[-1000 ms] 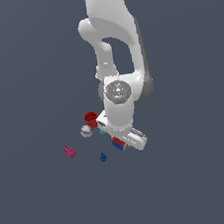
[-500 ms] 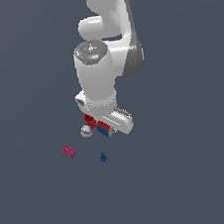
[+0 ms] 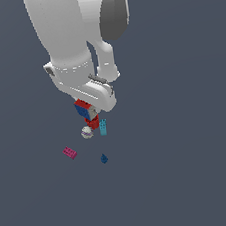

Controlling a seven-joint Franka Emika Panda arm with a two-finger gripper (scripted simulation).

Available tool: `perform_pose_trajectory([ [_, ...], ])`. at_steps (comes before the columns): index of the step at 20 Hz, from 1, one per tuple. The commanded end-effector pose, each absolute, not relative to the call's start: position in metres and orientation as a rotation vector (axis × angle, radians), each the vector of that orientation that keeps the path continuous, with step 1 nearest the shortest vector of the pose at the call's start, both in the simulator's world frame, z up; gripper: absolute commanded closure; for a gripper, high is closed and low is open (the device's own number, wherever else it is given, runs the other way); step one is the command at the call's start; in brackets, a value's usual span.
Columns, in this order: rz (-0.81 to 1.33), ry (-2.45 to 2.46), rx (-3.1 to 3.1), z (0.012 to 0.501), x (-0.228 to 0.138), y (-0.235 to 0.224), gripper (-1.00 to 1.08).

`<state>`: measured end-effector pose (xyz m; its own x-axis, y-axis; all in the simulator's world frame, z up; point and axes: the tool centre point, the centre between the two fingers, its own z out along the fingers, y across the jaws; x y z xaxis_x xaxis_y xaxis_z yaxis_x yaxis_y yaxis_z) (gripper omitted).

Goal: Pick up a designated object from a clutter of objects.

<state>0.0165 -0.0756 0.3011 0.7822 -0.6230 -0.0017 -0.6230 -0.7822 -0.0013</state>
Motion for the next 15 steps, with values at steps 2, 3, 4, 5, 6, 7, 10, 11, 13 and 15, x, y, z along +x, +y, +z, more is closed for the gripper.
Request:
perform_pose_trajectory([
  [2,0.001,1.035,-2.964,0.332,0.012,-0.089,1.08],
  [3,0.001,1.035,-2.964,0.338,0.011,-0.093,1.08],
  [4,0.001,1.036,-2.965,0.345,0.010,-0.096,1.08],
  [5,0.001,1.036,-2.965,0.351,0.009,-0.098,1.08],
  [6,0.001,1.036,-2.965,0.356,0.009,-0.101,1.08],
  [7,0.001,1.036,-2.965,0.360,0.008,-0.103,1.08],
  [10,0.000,1.036,-2.965,0.371,0.007,-0.108,1.08],
  [11,0.000,1.036,-2.965,0.373,0.007,-0.109,1.08],
  [13,0.000,1.036,-2.965,0.376,0.007,-0.111,1.08],
  [15,0.000,1.035,-2.966,0.377,0.007,-0.111,1.08],
])
